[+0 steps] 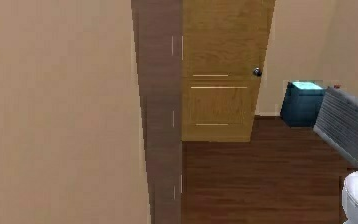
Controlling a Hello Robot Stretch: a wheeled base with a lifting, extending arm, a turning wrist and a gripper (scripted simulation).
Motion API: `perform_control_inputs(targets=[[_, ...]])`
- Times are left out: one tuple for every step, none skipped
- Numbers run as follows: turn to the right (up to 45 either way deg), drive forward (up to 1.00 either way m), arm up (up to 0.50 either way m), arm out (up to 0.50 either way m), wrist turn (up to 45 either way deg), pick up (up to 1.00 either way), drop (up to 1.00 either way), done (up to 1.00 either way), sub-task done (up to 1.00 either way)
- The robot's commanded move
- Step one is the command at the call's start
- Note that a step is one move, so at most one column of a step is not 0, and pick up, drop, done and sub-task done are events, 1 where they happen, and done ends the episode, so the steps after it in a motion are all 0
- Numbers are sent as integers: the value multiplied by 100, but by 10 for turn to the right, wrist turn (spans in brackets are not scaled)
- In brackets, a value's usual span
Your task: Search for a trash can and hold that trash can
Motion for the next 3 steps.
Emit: perform_control_inputs(targets=[[0, 10, 0, 0, 0, 0, 0, 0, 0], [450, 0, 0, 0, 0, 0, 0, 0, 0], [450, 0, 0, 0, 0, 0, 0, 0, 0]])
